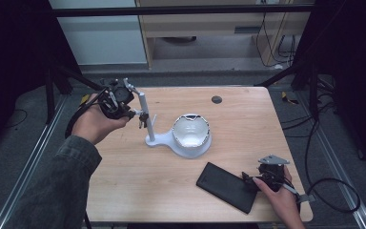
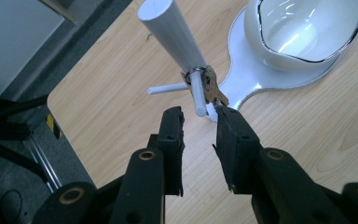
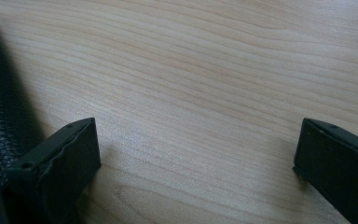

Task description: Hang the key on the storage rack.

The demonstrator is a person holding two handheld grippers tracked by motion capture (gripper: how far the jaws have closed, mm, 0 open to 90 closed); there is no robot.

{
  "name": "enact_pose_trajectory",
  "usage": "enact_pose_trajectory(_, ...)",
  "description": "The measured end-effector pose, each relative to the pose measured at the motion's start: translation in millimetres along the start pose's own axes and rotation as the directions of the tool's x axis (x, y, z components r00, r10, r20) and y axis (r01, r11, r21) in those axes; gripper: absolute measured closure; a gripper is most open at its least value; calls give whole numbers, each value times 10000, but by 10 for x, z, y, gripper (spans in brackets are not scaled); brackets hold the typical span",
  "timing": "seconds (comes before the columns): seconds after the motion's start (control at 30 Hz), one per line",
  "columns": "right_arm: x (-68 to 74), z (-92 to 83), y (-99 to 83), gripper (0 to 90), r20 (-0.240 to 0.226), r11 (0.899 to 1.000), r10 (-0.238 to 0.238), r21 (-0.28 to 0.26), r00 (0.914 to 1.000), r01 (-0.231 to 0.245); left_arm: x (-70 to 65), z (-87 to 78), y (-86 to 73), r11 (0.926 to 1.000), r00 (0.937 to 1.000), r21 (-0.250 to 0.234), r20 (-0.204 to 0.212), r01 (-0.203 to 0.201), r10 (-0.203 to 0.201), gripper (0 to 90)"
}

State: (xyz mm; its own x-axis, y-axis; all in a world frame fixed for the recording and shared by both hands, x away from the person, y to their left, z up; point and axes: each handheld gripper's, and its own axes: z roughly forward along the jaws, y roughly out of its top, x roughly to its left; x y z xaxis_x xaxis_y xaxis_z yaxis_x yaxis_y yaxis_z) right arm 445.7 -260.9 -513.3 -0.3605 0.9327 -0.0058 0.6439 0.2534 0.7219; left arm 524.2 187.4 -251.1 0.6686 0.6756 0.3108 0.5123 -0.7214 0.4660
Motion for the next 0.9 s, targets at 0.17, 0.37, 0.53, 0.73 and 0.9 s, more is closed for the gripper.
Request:
enact_pose_trajectory(0.17,0,0,0,4,2,10000,-4,-2,10000,4,-108,-73,-79,9985,9998,-547,168,-91,101,711)
enact_pose_trajectory(0.37,-2,-1,0,4,0,10000,-18,9,10000,18,-301,-79,-157,9932,9975,-1102,559,-379,443,712)
enact_pose_trajectory(0.53,-2,0,1,6,-44,10000,32,-20,10000,-32,-497,10,-213,9875,9927,-1494,1004,-507,662,699)
enact_pose_trajectory(0.73,-1,-11,10,33,-110,10000,-4,25,9999,5,-732,150,-265,9817,9865,-1786,1360,-666,916,666)
enact_pose_trajectory(0.9,-4,-35,22,48,-88,9999,-56,-104,9999,55,-889,302,-317,9806,9820,-1820,1586,-735,1030,630)
